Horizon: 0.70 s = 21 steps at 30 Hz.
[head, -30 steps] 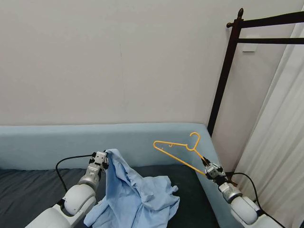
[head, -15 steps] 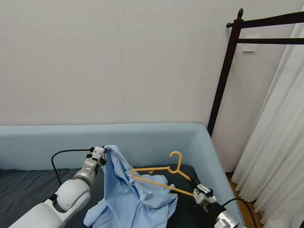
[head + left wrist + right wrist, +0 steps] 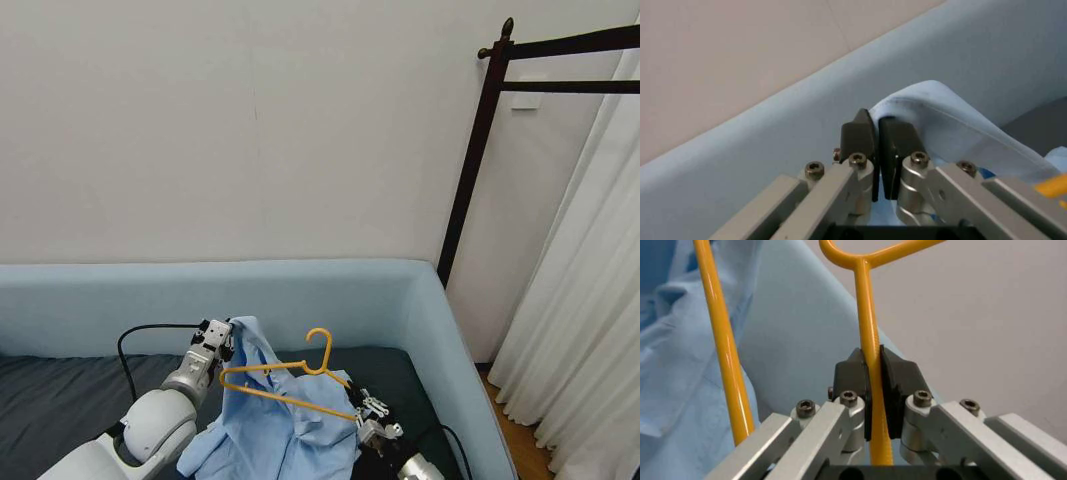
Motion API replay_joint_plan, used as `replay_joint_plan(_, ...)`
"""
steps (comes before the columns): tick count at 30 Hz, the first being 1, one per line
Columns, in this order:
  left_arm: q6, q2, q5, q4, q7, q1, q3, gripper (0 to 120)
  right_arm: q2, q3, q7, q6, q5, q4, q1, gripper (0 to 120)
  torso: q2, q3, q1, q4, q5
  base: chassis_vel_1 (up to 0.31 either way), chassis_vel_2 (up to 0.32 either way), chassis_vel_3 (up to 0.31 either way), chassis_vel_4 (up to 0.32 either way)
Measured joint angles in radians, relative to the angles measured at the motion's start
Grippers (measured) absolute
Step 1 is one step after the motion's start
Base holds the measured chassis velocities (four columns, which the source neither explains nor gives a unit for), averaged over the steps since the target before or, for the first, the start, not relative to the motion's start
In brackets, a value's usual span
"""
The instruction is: Pick up the clothes from the sofa and hang them on the clothes hanger.
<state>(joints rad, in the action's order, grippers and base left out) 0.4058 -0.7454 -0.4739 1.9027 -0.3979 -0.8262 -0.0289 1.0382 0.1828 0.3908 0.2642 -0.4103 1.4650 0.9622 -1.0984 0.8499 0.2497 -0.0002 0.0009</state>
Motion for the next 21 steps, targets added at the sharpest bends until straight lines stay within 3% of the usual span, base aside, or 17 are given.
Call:
replay_joint_plan(13,-0.035,-0.002,0.065,0.003,0.019,-0.027,0.011,0,0.038,-0.031,0.039,-0.031,-0.02,-0.113,-0.048,4,0.0,0.0,0.0,-0.0001,0.0001,0.0,0.0,0.0,0.0)
replay_joint_plan(21,-0.006,-0.062,0.063,-0.026,0.003,0.059,-0.091,0,0.051,0.01,0.05,-0.077,0.017,-0.063,-0.08,4,0.0,0.0,0.0,0.0002,0.0002,0.0,0.0,0.0,0.0)
